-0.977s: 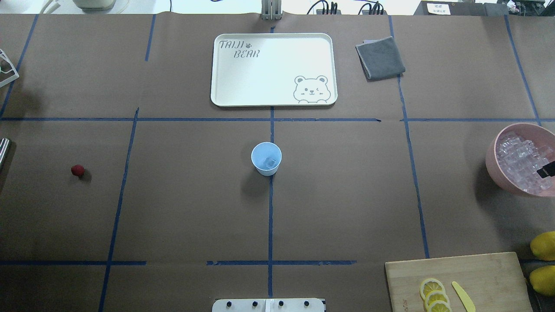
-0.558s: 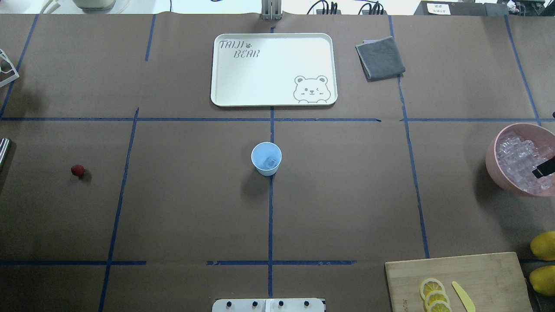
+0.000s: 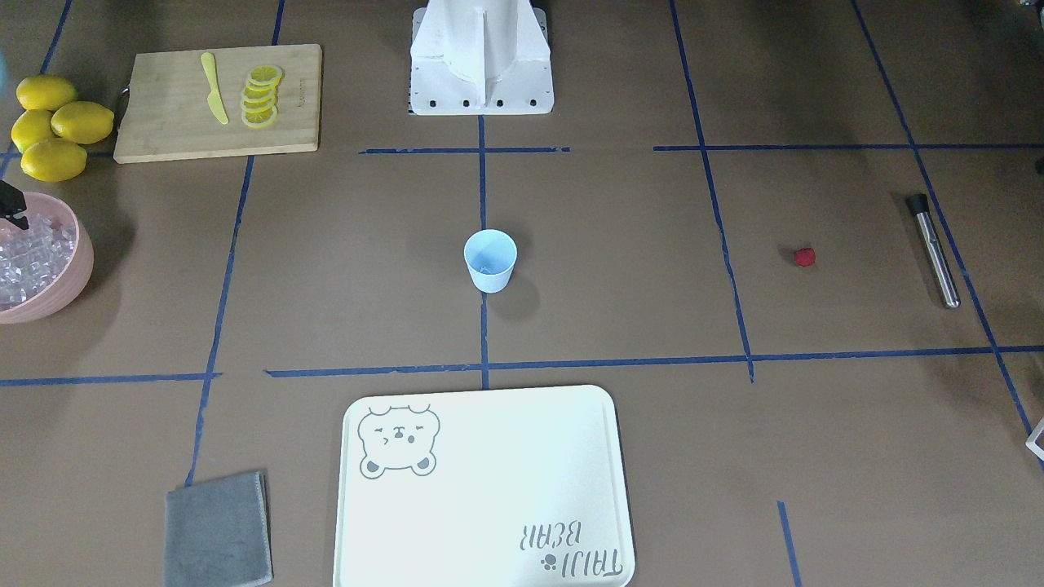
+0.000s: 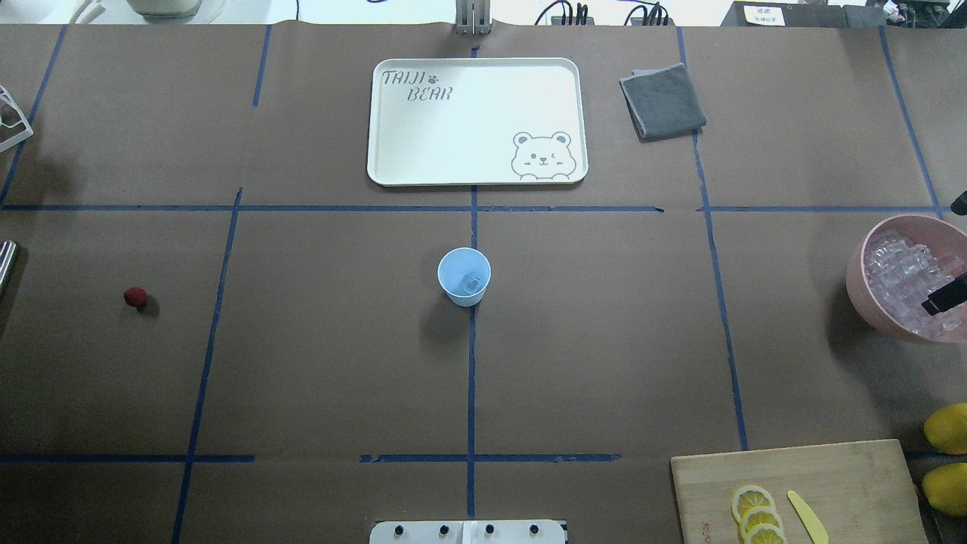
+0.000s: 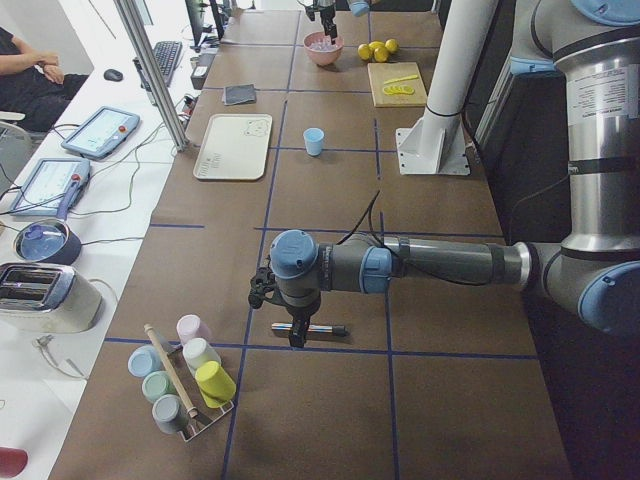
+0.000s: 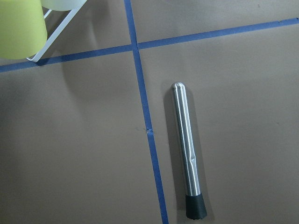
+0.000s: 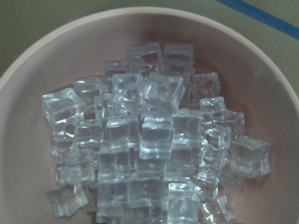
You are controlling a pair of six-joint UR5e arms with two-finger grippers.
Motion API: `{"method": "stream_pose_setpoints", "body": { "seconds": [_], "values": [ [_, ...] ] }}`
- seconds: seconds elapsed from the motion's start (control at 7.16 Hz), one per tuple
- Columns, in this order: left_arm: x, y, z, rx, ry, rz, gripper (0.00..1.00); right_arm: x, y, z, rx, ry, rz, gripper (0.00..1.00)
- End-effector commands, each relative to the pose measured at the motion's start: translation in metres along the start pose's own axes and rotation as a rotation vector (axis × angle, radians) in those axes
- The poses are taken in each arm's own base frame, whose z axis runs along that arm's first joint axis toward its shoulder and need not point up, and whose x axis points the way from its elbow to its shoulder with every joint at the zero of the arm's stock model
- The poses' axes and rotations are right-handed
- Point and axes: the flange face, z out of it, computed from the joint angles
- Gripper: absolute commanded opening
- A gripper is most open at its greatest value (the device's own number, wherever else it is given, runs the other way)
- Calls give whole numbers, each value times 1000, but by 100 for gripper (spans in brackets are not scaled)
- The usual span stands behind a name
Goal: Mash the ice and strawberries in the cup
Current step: 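Grasp another ice cube from the bowl with the right gripper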
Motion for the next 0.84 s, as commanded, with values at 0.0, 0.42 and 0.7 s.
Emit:
{"method": "stream_pose_setpoints", "body": {
  "seconds": [0.0, 0.42, 0.7],
  "values": [
    [1, -1, -1, 1, 0, 2, 100, -2, -10, 5, -4, 15, -10, 88],
    [0, 0, 0, 0, 0, 0, 100, -1, -12, 6, -5, 17, -9, 68],
    [1, -1, -1, 1, 0, 2, 100, -2, -13, 5, 0, 17, -16, 39]
  ]
}}
